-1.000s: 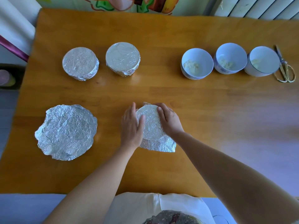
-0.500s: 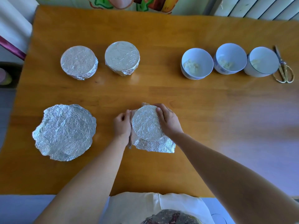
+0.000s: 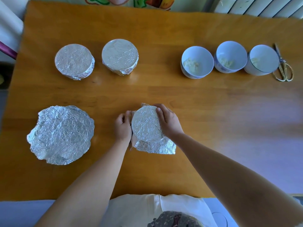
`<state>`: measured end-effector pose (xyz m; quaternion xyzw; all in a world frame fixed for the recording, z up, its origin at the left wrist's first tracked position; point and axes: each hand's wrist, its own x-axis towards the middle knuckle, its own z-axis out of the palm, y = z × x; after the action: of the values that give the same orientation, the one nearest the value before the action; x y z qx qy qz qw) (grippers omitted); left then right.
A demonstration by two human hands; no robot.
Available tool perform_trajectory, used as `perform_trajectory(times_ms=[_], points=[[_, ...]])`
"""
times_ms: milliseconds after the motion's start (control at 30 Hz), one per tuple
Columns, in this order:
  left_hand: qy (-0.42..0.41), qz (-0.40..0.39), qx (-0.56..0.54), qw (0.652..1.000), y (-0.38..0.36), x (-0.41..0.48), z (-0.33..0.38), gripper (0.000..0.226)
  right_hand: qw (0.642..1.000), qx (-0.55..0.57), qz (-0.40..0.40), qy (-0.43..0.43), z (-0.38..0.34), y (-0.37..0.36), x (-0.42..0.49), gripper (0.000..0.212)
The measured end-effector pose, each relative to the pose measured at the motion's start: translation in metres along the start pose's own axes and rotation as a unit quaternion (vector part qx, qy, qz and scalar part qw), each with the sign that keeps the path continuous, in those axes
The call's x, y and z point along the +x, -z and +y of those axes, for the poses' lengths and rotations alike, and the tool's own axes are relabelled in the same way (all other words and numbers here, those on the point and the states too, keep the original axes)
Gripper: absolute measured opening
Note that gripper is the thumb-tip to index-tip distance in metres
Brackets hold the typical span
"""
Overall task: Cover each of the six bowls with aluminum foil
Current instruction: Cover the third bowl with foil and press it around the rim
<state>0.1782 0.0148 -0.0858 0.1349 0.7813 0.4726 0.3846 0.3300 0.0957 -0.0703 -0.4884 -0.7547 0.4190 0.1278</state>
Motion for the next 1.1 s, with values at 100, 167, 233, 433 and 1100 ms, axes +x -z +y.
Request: perform_trajectory(times_ms=[100,167,233,433,1100], points=[[-0.037,0.065,0.055,0.996,0.005,-0.002,0.006,0.025,1.000,-0.001,-0.007,0.008,-0.001,0.002,0.001,0.043],[-0.103,0.133,0.103,0.980,0.008,-0.003,0.011,0.037,1.000,-0.003,-0.018,0.009,-0.003,0.003,0.002,0.039],[-0.178,0.202,0.196,0.943,0.010,-0.006,0.021,0.048,1.000,-0.005,-0.025,0.005,-0.003,0.004,0.002,0.035],[-0.431,-0.147,0.390,0.800,-0.001,-0.021,0.033,0.092,1.000,-0.005,-0.012,0.023,-0.001,0.000,0.003,0.034],[-0.420,-0.160,0.583,0.677,0.003,-0.028,0.018,0.119,0.999,0.046,-0.009,0.017,0.003,-0.004,0.008,0.045]])
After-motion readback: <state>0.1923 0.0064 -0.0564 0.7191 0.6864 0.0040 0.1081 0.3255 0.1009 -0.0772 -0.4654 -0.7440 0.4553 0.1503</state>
